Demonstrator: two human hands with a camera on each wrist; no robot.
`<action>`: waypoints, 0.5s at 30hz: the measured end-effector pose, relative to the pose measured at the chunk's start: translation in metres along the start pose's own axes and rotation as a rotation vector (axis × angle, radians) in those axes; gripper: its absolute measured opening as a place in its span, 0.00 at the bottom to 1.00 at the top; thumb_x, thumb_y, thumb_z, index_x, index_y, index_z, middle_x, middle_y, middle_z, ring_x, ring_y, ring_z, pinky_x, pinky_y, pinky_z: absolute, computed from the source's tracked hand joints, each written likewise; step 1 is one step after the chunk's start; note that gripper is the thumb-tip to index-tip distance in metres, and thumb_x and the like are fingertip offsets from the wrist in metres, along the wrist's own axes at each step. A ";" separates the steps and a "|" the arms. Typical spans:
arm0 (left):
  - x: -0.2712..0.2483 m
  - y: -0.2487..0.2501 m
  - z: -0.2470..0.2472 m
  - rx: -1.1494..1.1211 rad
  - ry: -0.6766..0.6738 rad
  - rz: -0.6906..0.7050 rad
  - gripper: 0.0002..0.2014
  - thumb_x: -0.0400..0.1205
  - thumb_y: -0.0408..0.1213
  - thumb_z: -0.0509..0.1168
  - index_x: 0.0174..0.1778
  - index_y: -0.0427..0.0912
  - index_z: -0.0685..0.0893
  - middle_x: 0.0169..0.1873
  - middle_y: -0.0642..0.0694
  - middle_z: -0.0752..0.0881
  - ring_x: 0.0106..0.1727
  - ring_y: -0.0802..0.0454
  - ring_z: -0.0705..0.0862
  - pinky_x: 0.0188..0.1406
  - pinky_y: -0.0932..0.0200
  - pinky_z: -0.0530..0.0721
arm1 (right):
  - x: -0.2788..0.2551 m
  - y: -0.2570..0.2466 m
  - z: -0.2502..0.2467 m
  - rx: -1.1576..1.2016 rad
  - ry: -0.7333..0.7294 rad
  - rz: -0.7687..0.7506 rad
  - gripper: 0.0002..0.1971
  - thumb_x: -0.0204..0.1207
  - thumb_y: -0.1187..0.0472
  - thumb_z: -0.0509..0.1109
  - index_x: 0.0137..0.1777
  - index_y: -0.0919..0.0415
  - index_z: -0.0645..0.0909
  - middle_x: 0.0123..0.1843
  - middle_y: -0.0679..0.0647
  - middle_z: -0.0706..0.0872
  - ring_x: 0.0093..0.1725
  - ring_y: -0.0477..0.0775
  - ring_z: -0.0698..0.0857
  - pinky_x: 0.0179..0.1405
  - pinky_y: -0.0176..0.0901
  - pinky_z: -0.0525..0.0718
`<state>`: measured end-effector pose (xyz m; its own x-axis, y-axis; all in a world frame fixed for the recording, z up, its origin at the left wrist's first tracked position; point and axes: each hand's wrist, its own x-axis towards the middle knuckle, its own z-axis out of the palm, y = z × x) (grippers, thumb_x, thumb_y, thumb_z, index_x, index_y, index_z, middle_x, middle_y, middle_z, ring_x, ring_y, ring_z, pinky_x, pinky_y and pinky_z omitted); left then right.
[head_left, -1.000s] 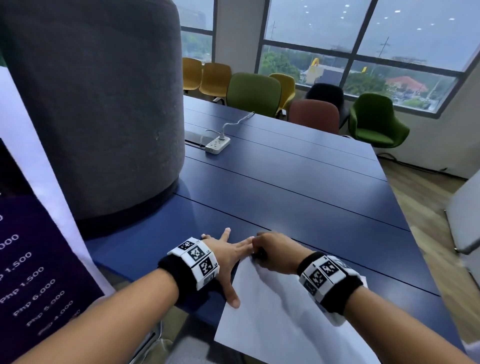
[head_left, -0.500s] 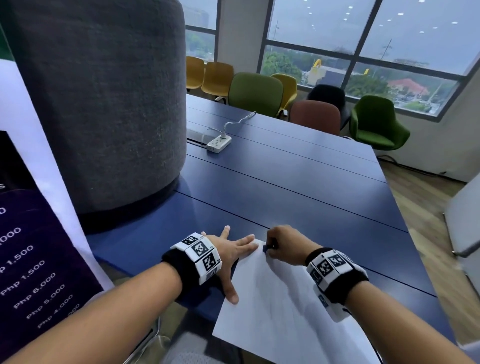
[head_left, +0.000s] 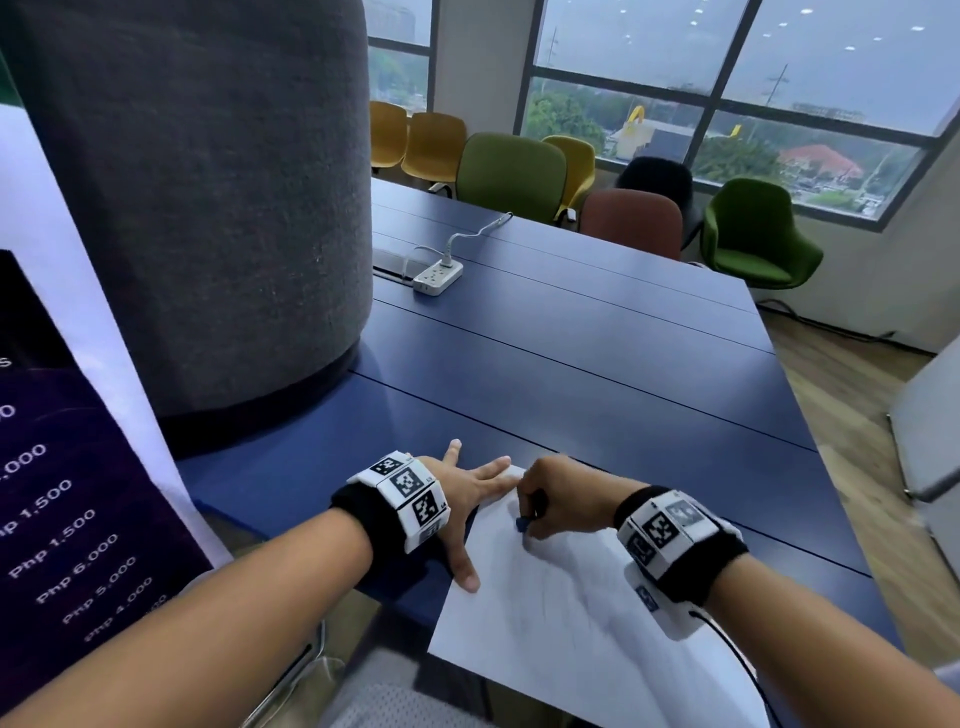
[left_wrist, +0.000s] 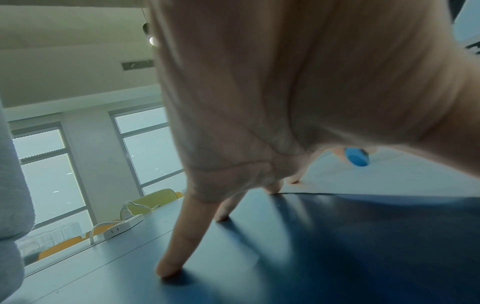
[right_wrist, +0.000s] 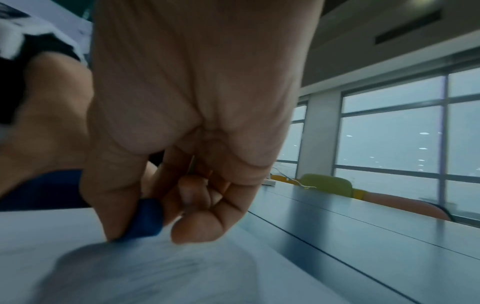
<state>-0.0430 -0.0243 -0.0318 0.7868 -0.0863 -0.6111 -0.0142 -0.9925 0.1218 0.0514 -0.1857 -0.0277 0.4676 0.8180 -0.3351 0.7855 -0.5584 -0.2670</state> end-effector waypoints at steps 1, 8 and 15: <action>-0.001 0.001 0.000 0.001 -0.007 -0.005 0.67 0.63 0.64 0.80 0.81 0.70 0.31 0.80 0.71 0.30 0.82 0.33 0.29 0.71 0.17 0.56 | 0.002 0.004 -0.001 0.030 0.030 0.037 0.06 0.68 0.59 0.78 0.40 0.60 0.86 0.35 0.48 0.85 0.29 0.42 0.79 0.22 0.25 0.72; -0.002 0.001 -0.001 -0.005 -0.006 -0.003 0.67 0.63 0.64 0.79 0.80 0.70 0.30 0.80 0.72 0.30 0.82 0.34 0.28 0.71 0.17 0.55 | -0.003 -0.003 0.005 0.067 -0.047 -0.002 0.08 0.66 0.59 0.80 0.40 0.60 0.86 0.41 0.53 0.90 0.33 0.48 0.82 0.29 0.35 0.77; -0.002 0.002 -0.001 -0.002 0.016 0.004 0.67 0.63 0.64 0.80 0.82 0.69 0.31 0.81 0.70 0.32 0.83 0.33 0.30 0.73 0.19 0.57 | 0.001 0.000 0.006 0.091 0.007 0.011 0.07 0.66 0.62 0.80 0.35 0.56 0.82 0.29 0.40 0.81 0.25 0.32 0.78 0.24 0.24 0.71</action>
<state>-0.0444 -0.0260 -0.0297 0.7965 -0.0893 -0.5980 -0.0165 -0.9919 0.1262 0.0492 -0.1857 -0.0331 0.4792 0.8125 -0.3322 0.7403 -0.5774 -0.3443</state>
